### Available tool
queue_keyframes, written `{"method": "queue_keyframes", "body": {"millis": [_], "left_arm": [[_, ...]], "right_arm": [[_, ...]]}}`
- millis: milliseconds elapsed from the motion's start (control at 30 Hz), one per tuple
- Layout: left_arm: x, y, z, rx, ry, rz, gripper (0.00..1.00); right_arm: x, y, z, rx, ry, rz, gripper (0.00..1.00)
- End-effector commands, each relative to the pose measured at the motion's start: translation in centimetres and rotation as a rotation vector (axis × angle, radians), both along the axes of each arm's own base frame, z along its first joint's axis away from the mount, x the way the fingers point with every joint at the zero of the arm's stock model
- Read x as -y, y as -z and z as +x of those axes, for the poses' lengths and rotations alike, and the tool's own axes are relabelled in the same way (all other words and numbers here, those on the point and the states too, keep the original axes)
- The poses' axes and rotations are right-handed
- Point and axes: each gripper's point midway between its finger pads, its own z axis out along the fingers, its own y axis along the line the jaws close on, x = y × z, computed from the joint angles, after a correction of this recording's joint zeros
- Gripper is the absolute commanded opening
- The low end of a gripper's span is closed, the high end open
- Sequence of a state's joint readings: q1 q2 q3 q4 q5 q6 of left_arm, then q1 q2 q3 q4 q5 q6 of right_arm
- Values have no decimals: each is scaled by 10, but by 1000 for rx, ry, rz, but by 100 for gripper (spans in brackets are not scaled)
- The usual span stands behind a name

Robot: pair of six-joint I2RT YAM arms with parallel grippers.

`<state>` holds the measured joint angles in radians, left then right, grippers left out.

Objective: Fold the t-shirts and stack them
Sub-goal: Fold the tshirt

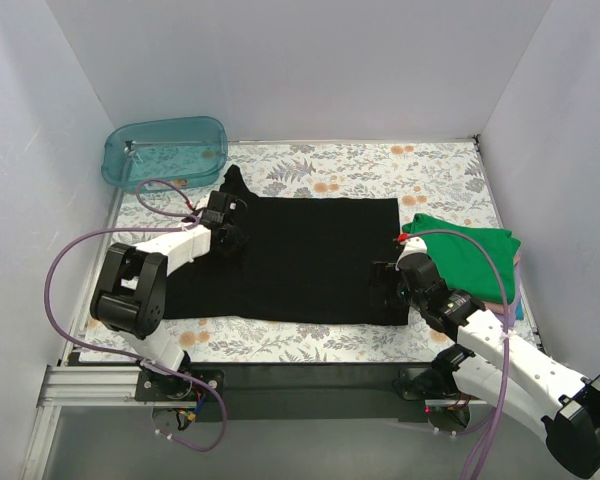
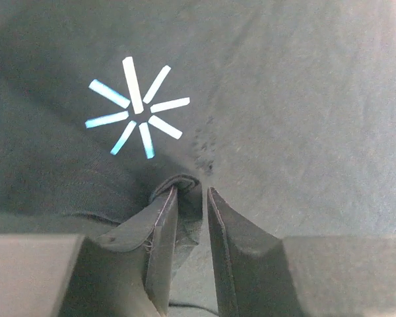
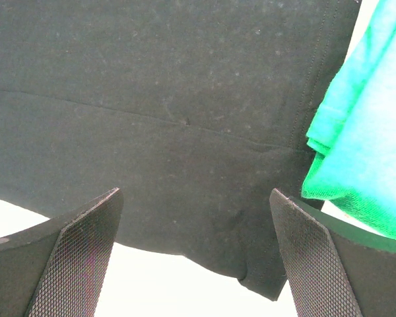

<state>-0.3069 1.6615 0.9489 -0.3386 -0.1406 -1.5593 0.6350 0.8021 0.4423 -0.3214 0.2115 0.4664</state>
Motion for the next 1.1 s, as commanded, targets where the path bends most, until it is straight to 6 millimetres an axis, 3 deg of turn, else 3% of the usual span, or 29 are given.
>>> {"method": "queue_keyframes", "body": {"millis": [0,267,400,467,567,633,667,800,900,933,1000,1067], "left_arm": [[3,-24,30,108,27,30,24],[35,-19,53,127,165,-11,32],[45,-18,56,120,197,-29,55],[46,-28,59,144,202,-34,73],[47,-61,62,213,208,-46,89],[46,-78,59,249,215,-54,91],[45,-101,56,305,213,-57,91],[22,-134,44,386,160,1,92],[14,-139,25,378,140,-1,93],[11,-125,15,347,142,1,93],[6,-122,4,344,124,1,93],[-4,-103,-7,305,90,26,93]], "right_arm": [[5,2,2,8,11,-27,98],[6,3,3,6,14,-35,98],[5,1,2,7,10,-29,98],[4,-2,3,13,4,-25,98],[-4,-12,4,27,-29,-1,98],[-9,-23,6,51,-60,15,98],[-13,-26,5,50,-82,27,99],[-22,-35,6,49,-113,49,98],[-30,-30,2,16,-139,69,98],[-33,-28,1,5,-147,75,98],[-36,-26,1,-2,-149,86,98],[-40,-23,0,-15,-172,86,98]]}}
